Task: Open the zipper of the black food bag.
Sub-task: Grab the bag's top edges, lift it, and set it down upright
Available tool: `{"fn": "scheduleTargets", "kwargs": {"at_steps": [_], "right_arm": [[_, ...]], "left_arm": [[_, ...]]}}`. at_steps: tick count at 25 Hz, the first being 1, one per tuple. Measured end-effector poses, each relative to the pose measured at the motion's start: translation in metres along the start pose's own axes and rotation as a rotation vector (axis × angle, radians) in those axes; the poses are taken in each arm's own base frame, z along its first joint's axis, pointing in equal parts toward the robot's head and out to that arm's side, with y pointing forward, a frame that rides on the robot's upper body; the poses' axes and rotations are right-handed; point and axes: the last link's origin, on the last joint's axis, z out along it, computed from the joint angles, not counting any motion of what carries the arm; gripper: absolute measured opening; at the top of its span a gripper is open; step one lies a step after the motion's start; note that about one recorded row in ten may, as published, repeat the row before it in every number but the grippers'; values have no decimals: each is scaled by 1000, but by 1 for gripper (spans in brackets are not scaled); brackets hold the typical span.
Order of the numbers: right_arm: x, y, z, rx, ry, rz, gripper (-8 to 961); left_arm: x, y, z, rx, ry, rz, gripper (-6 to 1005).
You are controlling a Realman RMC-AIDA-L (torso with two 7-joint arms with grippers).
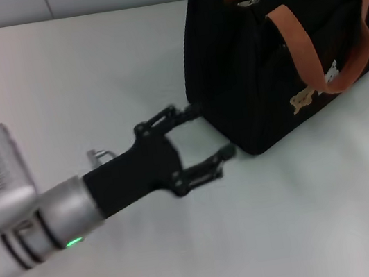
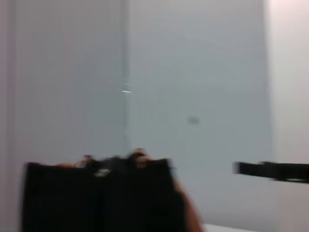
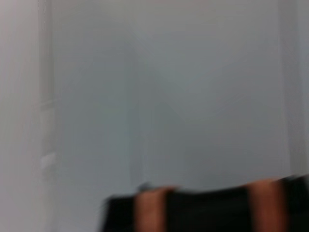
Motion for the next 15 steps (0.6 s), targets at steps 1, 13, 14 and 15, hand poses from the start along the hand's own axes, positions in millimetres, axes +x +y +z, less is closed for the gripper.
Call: {"fn": "scheduleTargets", "kwargs": {"at_steps": [1,13,14,15], "right_arm": [[1,-2,-7,74,-40,6,833],[8,-12,-20,191,-14,14,833],[8,-12,-20,191,-14,14,833],[9,-12,-20,193,-13,15,833]], "left_arm": [[-1,-1,7,38,7,0,807],[0,18,64,130,38,-34,801],[0,18,64,130,38,-34,801],[0,18,64,130,38,-34,800]]}}
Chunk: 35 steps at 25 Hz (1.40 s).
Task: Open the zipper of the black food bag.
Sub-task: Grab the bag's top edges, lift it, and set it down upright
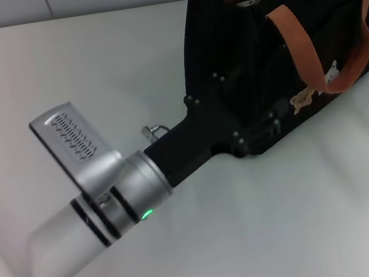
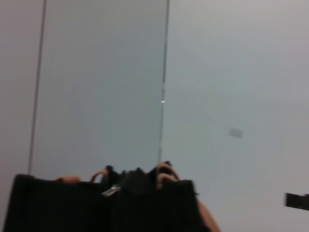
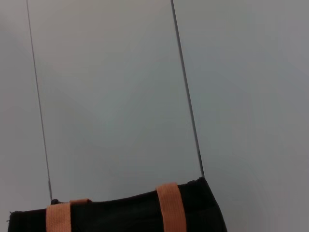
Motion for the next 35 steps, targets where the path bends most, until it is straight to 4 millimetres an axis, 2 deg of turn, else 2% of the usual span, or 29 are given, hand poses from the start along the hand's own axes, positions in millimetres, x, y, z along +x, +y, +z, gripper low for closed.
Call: {"fn": "scheduleTargets", "kwargs": {"at_steps": [4,5,6,11,16,21,32,35], "right_arm": [[0,0,0,3,-2,0,833],[0,-1,0,4,-3,0,833],[-1,-1,0,4,-4,2,833],[-1,-1,3,1,-8,4,832],[-2,-3,4,18,-17,6,832],[-2,-3,9,23,-36,16,832],[-3,-3,10,33,-45,20,832],[-1,-1,11,43,-65,45,832]], "left_arm": [[1,1,4,7,0,1,798],[0,-3,18,72,-29,-14,798],[-1,-5,23,75,-54,-10,797],[0,-9,23,109,-52,11,795],[1,-8,24,111,-47,26,731],[3,-12,25,131,-39,21,445],[7,-14,25,146,-16,21,227],[10,-17,14,164,33,45,159]]}}
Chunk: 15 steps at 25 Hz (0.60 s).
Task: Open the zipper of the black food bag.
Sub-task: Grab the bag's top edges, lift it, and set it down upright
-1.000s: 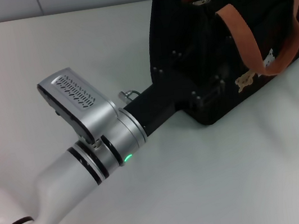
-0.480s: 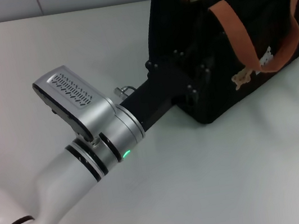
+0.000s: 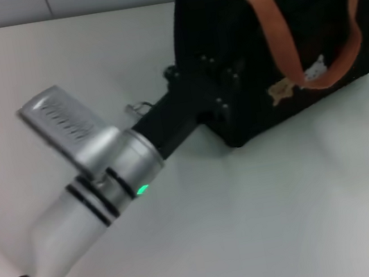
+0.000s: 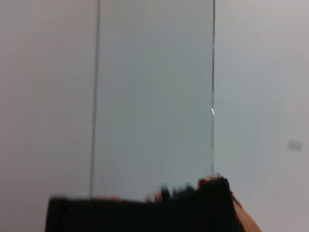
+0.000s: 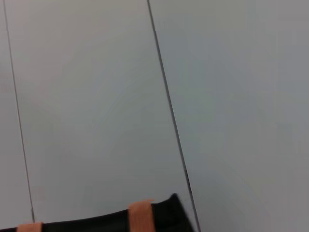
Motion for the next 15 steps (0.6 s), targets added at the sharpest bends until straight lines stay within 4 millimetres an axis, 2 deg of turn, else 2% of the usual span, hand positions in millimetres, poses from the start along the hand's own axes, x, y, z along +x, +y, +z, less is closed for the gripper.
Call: {"fn": "scheduleTargets", "kwargs": {"at_steps": [1,4,6,7,10,11,12,15], "right_arm": [[1,2,3,0,-15,17,832],[2,6,11,-13,-33,36,832],[4,13,27,-49,-58,68,832],[4,13,27,-49,-58,68,832],[6,21,54,-90,-70,99,832],[7,28,76,-121,-79,129,832],[7,28,76,-121,-79,129,832],[4,44,110,-187,-111,155,832]], "left_arm": [[5,-6,-10,13,55,21,135],[12,-12,-22,23,118,60,135],[24,-21,-39,23,215,151,135],[24,-21,-39,23,215,151,135],[36,-26,-56,-20,300,244,136],[42,-31,-67,-59,332,299,136],[42,-31,-67,-59,332,299,136],[46,-38,-73,-76,339,335,136]]}}
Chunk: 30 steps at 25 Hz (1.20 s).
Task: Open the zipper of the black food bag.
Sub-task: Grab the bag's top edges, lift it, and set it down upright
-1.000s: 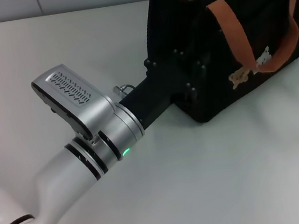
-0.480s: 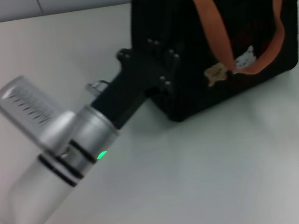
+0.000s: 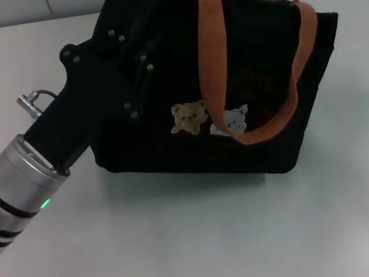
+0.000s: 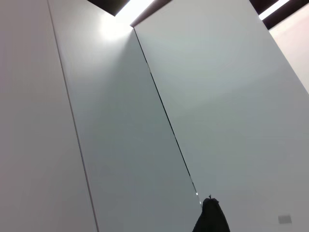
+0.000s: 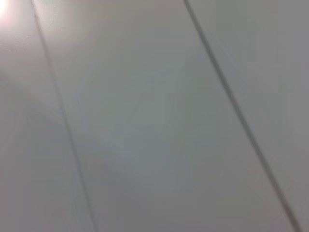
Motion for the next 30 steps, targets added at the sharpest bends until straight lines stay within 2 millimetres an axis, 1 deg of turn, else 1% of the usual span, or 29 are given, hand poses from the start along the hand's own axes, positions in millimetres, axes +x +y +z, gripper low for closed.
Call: {"fn": "scheduleTargets", "kwargs": {"at_steps": [2,3,4,5,6,7,8,9,10,14,19,20,21,22,24,25,27,29,30], "right_arm": [[3,13,46,-72,-17,-24,833],[8,18,58,-96,7,-22,833],[8,18,58,-96,7,-22,833],[20,30,74,-161,81,-25,833],[29,38,78,-211,142,-36,833],[37,43,78,-251,203,-48,833],[37,43,78,-251,203,-48,833],[48,49,75,-298,277,-64,833],[63,55,62,-359,385,-82,833],[79,55,26,-379,491,-93,833],[85,58,24,-383,522,-97,833],[89,64,29,-394,523,-108,833],[89,64,29,-394,523,-108,833],[91,67,31,-399,522,-117,833],[96,70,35,-401,531,-132,833],[100,72,38,-398,548,-143,833],[102,73,39,-398,555,-156,833],[103,74,39,-400,551,-168,832],[101,77,35,-406,510,-184,832]], "left_arm": [[-1,-5,-3,-12,-17,18,136],[0,-6,-4,-15,-15,25,136],[1,-6,-4,-15,-10,27,136],[1,-6,-5,-16,-7,30,137],[1,-6,-5,-16,-7,30,137],[2,-6,-6,-16,-4,33,137],[2,-6,-6,-17,-4,35,137],[2,-7,-7,-18,-3,39,137],[3,-8,-7,-21,-5,46,137],[4,-7,0,-55,12,50,131],[5,-3,7,-102,30,61,129],[5,1,11,-129,38,67,128],[5,1,11,-129,38,67,128],[5,5,13,-154,45,76,128],[5,8,14,-171,47,87,127],[5,16,14,-198,55,107,126],[4,18,13,-204,55,113,126],[3,23,12,-209,50,123,125],[2,25,9,-203,42,122,124]]}}
